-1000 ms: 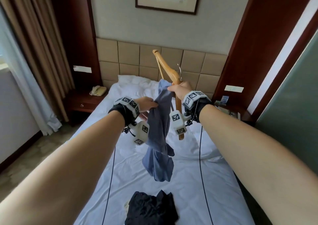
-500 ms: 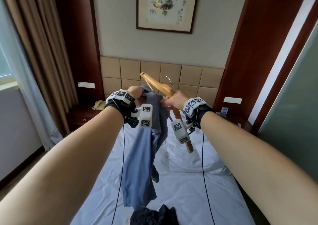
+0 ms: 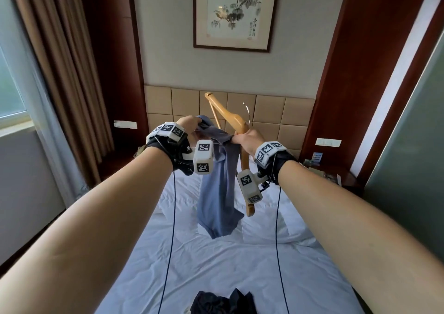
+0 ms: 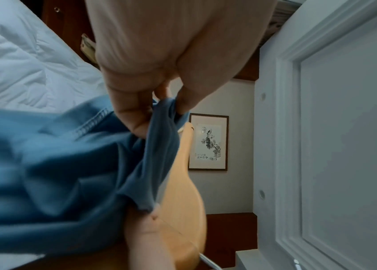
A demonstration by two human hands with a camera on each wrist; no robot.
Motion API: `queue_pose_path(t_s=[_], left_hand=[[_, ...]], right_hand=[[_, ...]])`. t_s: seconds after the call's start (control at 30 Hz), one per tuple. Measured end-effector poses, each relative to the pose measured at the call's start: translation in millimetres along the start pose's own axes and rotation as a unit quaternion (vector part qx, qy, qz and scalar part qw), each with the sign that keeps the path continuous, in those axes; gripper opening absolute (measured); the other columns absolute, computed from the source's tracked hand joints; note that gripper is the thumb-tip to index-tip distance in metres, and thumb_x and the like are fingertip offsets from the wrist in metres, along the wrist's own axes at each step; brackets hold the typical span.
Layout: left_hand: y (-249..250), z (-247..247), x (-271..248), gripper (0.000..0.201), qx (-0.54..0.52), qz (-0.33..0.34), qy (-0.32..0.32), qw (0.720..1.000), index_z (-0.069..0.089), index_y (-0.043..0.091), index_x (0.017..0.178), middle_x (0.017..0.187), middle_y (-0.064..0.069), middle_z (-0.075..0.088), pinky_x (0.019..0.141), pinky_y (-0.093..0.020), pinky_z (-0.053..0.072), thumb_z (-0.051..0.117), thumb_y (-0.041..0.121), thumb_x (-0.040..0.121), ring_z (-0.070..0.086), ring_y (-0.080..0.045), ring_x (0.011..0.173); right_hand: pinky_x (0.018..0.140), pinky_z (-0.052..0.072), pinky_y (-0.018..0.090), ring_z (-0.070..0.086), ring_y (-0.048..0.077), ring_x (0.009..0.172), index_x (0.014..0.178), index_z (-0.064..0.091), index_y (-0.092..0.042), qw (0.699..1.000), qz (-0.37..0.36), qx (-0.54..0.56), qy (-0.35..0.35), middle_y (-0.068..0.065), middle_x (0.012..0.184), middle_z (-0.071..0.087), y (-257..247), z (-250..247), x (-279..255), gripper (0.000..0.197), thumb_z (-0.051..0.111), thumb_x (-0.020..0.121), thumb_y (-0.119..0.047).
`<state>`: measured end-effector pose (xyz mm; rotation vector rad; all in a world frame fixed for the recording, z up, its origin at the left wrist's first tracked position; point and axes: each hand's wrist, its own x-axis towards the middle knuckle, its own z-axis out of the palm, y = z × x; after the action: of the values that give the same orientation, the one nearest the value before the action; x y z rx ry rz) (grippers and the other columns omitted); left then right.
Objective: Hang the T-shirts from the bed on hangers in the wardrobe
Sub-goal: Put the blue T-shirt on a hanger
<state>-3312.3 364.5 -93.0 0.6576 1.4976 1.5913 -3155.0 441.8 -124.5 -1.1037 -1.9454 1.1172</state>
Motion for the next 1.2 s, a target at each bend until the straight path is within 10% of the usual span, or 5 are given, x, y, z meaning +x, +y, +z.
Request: queue_pose_path(t_s=[0.1, 0.27, 0.5, 1.0, 1.2], left_hand=[[-4.1, -7.9, 3.9, 0.032, 0.012, -0.042, -0.021, 0.999, 0.049, 0.005, 0.074, 0.046, -0.007, 0.057, 0.052, -0.025, 0.044, 0.039, 0.01, 0.104, 0.05, -0.017, 0.054], [-7.8, -16.0, 9.2, 0.03, 0.059, -0.015, 0.05, 0.997, 0.051, 0.007, 0.066, 0.036, -0.006, 0.05, 0.036, -0.016, 0.044, 0.056, 0.005, 0.096, 0.049, -0.013, 0.027], [-15.1, -20.8, 12.1, 0.003, 0.15, 0.035, 0.02, 0.988, 0.066, 0.006, 0.084, 0.076, -0.011, 0.069, 0.055, -0.025, 0.054, 0.066, 0.002, 0.085, 0.07, -0.022, 0.072], [-25.9, -0.2, 18.5, 0.012, 0.251, 0.055, 0.012, 0.966, 0.062, 0.008, 0.091, 0.086, -0.008, 0.058, 0.056, -0.024, 0.051, 0.052, 0.012, 0.096, 0.056, -0.016, 0.068], [-28.9, 7.3, 19.4, 0.041, 0.454, 0.158, -0.017, 0.877, 0.058, 0.003, 0.125, 0.106, -0.006, 0.061, 0.071, -0.023, 0.042, 0.068, 0.02, 0.089, 0.057, -0.019, 0.093]], right_hand=[[0.055, 0.034, 0.023, 0.048, 0.013, 0.063, 0.083, 0.062, -0.016, 0.999, -0.011, 0.02, 0.028, -0.002, 0.068, 0.053, -4.0, -2.1, 2.3, 0.007, 0.066, 0.087, -0.013], [0.052, 0.036, 0.021, 0.052, 0.013, 0.062, 0.079, 0.062, -0.014, 0.995, -0.003, 0.031, 0.092, -0.003, 0.068, 0.056, -3.4, -0.6, 4.7, 0.009, 0.066, 0.085, -0.01], [0.054, 0.04, 0.023, 0.057, 0.018, 0.067, 0.09, 0.07, -0.008, 0.989, 0.039, 0.04, 0.137, 0.003, 0.077, 0.063, 6.6, -9.2, 4.2, 0.007, 0.066, 0.085, -0.013], [0.052, 0.034, 0.026, 0.052, 0.014, 0.06, 0.082, 0.064, -0.011, 0.99, 0.055, 0.028, 0.128, -0.001, 0.068, 0.058, 5.1, -20.2, 7.0, 0.006, 0.068, 0.083, -0.015], [0.051, 0.033, 0.025, 0.048, 0.013, 0.057, 0.079, 0.062, -0.012, 0.993, 0.044, 0.02, 0.109, -0.002, 0.066, 0.054, 2.5, -18.6, 12.5, 0.007, 0.067, 0.084, -0.014]])
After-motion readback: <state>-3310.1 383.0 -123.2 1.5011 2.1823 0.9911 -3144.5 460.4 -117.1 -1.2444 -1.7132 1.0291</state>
